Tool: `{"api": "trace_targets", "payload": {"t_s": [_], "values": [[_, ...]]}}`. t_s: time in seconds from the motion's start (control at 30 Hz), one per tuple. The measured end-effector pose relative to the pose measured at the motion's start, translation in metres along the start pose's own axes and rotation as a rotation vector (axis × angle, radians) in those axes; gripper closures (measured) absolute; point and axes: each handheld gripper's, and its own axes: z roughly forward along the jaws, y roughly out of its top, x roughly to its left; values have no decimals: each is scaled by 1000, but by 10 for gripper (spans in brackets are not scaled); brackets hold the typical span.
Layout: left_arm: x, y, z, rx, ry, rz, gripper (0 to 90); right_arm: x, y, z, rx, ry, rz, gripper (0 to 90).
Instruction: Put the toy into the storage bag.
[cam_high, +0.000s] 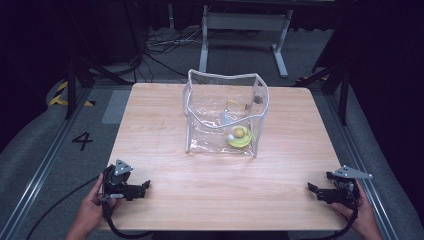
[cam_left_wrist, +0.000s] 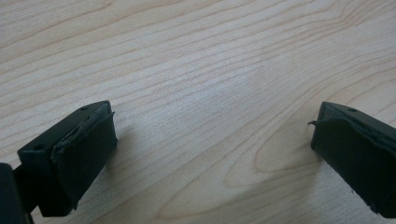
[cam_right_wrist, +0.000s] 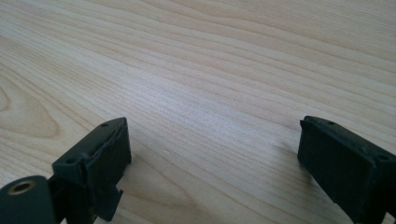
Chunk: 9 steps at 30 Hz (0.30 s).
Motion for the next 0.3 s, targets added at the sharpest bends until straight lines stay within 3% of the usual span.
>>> {"api": "trace_targets", "payload": {"t_s": [0.3], "values": [[0,0,0,0,1,-3,4,0,0,0,1,0,1,93]]}}
